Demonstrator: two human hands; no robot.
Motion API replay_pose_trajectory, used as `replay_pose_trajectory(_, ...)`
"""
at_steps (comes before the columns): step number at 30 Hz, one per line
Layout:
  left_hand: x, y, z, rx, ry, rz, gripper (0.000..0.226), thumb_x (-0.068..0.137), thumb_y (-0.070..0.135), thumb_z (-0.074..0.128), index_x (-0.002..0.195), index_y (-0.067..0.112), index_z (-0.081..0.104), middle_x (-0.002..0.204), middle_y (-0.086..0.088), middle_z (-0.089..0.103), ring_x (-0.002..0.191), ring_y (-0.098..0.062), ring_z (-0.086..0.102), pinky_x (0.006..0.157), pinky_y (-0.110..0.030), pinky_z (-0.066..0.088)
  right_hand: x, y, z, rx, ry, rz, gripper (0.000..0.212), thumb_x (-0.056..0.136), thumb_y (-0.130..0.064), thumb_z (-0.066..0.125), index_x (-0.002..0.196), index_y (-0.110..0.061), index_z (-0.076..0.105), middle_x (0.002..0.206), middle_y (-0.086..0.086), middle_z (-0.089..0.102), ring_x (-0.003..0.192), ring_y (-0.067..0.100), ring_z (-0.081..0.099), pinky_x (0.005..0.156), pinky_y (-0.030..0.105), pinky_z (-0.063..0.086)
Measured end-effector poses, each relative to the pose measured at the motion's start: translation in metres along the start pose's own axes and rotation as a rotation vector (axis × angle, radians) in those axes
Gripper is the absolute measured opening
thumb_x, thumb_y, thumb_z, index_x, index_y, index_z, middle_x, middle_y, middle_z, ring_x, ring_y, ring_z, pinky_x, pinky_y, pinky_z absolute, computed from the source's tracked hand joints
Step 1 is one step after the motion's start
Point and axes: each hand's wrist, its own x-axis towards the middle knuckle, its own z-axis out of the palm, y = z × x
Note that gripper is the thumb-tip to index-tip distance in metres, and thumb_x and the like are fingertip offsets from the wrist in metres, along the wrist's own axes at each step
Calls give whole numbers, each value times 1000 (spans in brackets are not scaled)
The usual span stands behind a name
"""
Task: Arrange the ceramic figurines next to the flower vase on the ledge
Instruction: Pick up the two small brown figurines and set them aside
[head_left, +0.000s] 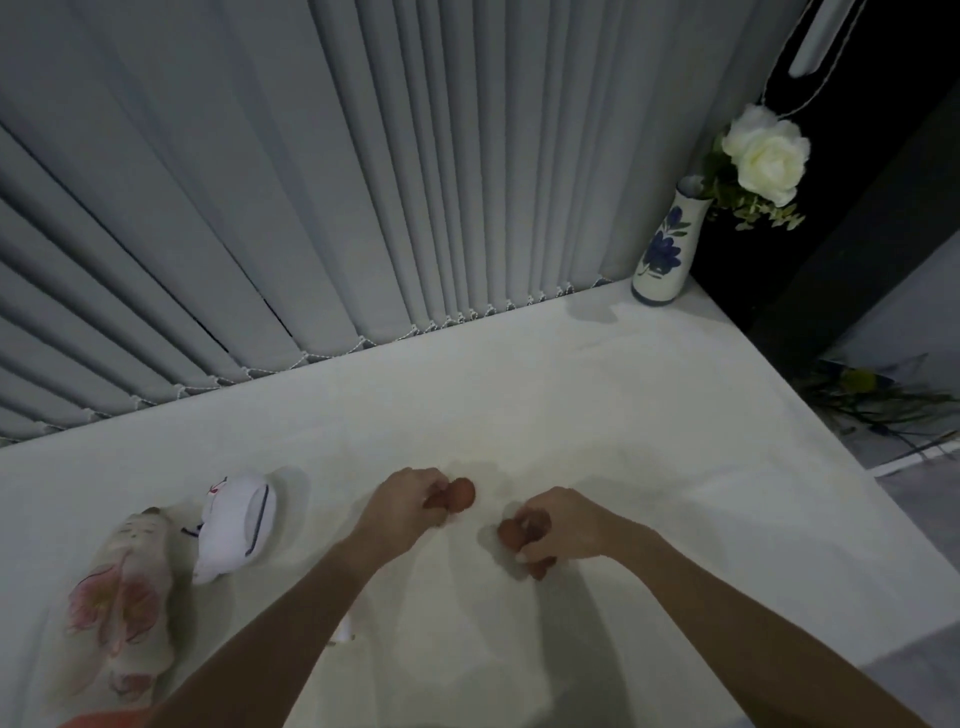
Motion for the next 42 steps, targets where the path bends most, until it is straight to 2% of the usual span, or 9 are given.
replay_pose_trajectory(3, 9, 25, 12, -448, 63, -145, 25, 70, 4, 79, 93, 1, 69, 86, -18, 73, 74, -24, 64, 79, -41, 55, -12, 18, -22, 347, 32, 15, 12, 72, -5, 73, 74, -16, 68, 65, -3, 72, 66, 17, 70, 62, 25, 57)
replay_pose_trajectory(10, 42, 95, 54, -909, 20, -179, 25, 71, -24, 65, 85, -3, 63, 50, 2, 67, 43, -3, 61, 51, -12, 53, -22, 66, -69, 338, 412, -4, 28, 70, -3, 71, 93, -18, 65, 89, 1, 66, 88, 21, 64, 82, 34, 54)
replay_pose_trajectory(14, 52, 122, 76, -893, 82, -139, 26, 70, -25, 65, 84, -4, 59, 70, -6, 57, 50, 6, 60, 52, -1, 48, -22, 88, -74, 280, 474, -75, 50, 69, 1, 70, 113, -21, 61, 91, 0, 64, 82, 16, 62, 72, 6, 47)
replay_pose_trajectory(20, 59, 133, 98, -752, 153, -126, 23, 70, -20, 69, 88, -6, 66, 71, 3, 61, 59, 19, 58, 59, 4, 46, -20, 103, -77, 189, 547, -229, 46, 74, 1, 65, 114, -22, 61, 103, 1, 66, 94, 8, 61, 84, 8, 44)
replay_pose_trajectory(26, 54, 136, 106, -772, 105, -88, 29, 71, -26, 61, 75, 3, 63, 69, -4, 60, 59, 12, 60, 61, 0, 49, -19, 108, -79, 163, 545, -245, 39, 73, 4, 63, 107, -16, 62, 103, -4, 66, 96, 7, 60, 85, 6, 42)
replay_pose_trajectory(32, 57, 133, 110, -691, 126, -55, 33, 71, -19, 66, 70, 14, 60, 72, -9, 63, 60, 8, 57, 65, -2, 50, -18, 105, -79, 118, 540, -255, 36, 74, 2, 64, 107, -13, 61, 104, 3, 68, 94, 18, 62, 86, 29, 48)
replay_pose_trajectory(37, 60, 129, 115, -676, 105, -45, 21, 72, -21, 63, 86, -5, 62, 81, -18, 60, 68, 2, 55, 76, -20, 53, -18, 105, -77, 120, 536, -231, 37, 74, 1, 66, 107, -15, 59, 99, -2, 66, 93, 18, 62, 86, 38, 52)
replay_pose_trajectory(40, 60, 130, 112, -748, 72, -92, 38, 72, -21, 66, 105, -4, 61, 99, -15, 61, 91, -25, 60, 91, -48, 54, -19, 106, -79, 156, 497, -192, 54, 71, -5, 72, 118, -25, 53, 106, -5, 62, 100, 18, 60, 92, 37, 51)
replay_pose_trajectory(42, 56, 126, 107, -710, 68, -89, 51, 71, -15, 71, 118, 3, 58, 115, -15, 62, 103, -26, 59, 96, -46, 52, -22, 106, -83, 197, 451, -169, 73, 67, -13, 79, 126, -37, 44, 116, -6, 57, 109, 16, 56, 96, 33, 48)
